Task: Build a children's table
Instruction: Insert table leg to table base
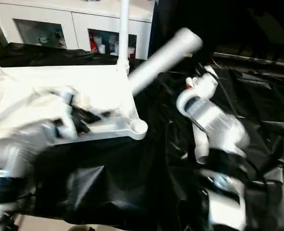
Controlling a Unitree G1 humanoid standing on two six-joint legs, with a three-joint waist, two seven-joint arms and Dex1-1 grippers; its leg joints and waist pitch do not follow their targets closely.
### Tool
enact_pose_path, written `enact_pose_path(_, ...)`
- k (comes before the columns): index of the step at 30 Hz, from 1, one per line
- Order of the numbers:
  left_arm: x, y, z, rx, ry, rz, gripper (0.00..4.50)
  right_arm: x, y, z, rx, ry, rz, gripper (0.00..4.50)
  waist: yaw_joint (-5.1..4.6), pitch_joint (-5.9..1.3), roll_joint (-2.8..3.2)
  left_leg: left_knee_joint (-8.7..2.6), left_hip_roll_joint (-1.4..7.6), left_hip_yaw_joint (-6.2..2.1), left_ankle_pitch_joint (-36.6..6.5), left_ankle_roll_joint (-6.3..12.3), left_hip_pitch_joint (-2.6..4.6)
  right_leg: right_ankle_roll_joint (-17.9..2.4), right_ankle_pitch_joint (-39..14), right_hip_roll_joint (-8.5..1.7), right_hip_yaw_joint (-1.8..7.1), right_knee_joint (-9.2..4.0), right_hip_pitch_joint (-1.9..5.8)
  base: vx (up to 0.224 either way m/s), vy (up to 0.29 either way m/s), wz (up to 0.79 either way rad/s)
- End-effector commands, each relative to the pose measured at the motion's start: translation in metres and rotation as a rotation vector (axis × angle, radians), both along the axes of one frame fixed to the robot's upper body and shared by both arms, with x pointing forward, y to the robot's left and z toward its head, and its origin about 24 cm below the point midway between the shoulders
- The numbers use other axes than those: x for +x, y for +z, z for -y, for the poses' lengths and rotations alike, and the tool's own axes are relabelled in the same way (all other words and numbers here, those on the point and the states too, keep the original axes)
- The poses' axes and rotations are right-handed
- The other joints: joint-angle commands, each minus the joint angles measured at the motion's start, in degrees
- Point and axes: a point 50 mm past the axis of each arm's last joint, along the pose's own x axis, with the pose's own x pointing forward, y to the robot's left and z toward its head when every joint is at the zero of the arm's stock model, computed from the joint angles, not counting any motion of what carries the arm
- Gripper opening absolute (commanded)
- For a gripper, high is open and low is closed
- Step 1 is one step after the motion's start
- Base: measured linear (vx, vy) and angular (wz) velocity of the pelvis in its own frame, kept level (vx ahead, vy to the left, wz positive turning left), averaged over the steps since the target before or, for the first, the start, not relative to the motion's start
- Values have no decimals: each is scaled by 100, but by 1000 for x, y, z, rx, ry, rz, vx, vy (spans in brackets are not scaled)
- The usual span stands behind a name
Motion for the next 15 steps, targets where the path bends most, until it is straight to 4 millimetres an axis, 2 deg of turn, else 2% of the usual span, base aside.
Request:
enact_pose_path(1, 3, 9, 3, -14, -18, 36, 138, -2, 10, -3, -24, 42, 44, 450, 26, -444, 56, -362, 84, -8, -747, -308, 75, -419, -919, -360, 252, -355, 351, 0, 0, 0)
enact_pose_path(2, 5, 10, 0, -5, -14, 39, 138, -4, 10, -2, -65, 54, 60, 450, 33, -441, 68, -359, 84, -6, -777, -310, 80, -420, -963, -361, 253, -364, 342, 0, 0, 0)
enact_pose_path(5, 5, 10, -2, 2, -14, 41, 138, -5, 11, -1, -94, 58, 79, 450, 43, -431, 56, -368, 90, -10, -847, -331, 74, -427, -1112, -378, 255, -376, 345, 0, 0, 0)
enact_pose_path(7, 5, 12, -6, 28, -31, 46, 138, -6, 17, 6, -247, 36, 185, 450, 66, -432, 55, -366, 101, -10, -846, -351, 70, -405, -1171, -394, 260, -385, 342, 0, 0, 0)
enact_pose_path(8, 3, 14, -11, 49, -53, 48, 138, -2, 31, 17, -665, 1, 392, 450, 72, -428, 76, -367, 99, -21, -834, -372, 63, -397, -1169, -391, 257, -377, 349, 0, 0, 0)
enact_pose_path(9, 3, 15, -12, 53, -57, 49, 138, -1, 36, 18, -810, 6, 461, 450, 106, -429, 63, -345, 110, -11, -837, -467, 59, -337, -1229, -403, 249, -407, 344, 0, 0, 0)
enact_pose_path(10, 3, 15, -12, 53, -57, 49, 138, -1, 36, 18, -810, 6, 461, 450, 111, -417, 58, -341, 90, 1, -873, -466, 72, -364, -1269, -394, 264, -397, 328, 0, 0, 0)
enact_pose_path(11, 2, 16, -13, 58, -62, 50, 138, -1, 42, 19, -1068, 33, 578, 450, 101, -411, 50, -343, 80, 3, -888, -427, 63, -382, -1286, -385, 270, -392, 342, 0, 0, 0)
enact_pose_path(12, 2, 16, -14, 62, -64, 51, 138, -1, 45, 19, -1229, 74, 639, 450, 121, -395, 49, -344, 111, -22, -1012, -466, 58, -417, -1506, -411, 241, -413, 343, 0, 0, 0)
enact_pose_path(13, 2, 17, -15, 66, -67, 51, 138, 0, 46, 20, -1387, 121, 692, 450, 114, -392, 40, -333, 99, -14, -1068, -410, 73, -440, -1608, -411, 253, -413, 341, 0, 0, 0)
enact_pose_path(14, 2, 17, -16, 69, -73, 50, 138, 1, 47, 21, -1459, 135, 712, 450, 95, -384, 33, -331, 85, -7, -1076, -362, 53, -449, -1631, -395, 258, -418, 352, 0, 0, 0)
enact_pose_path(15, 2, 17, -15, 71, -82, 51, 138, 2, 48, 22, -1519, 142, 726, 450, 75, -380, 29, -320, 79, -5, -1156, -246, 64, -476, -1731, -383, 259, -428, 335, 0, 0, 0)
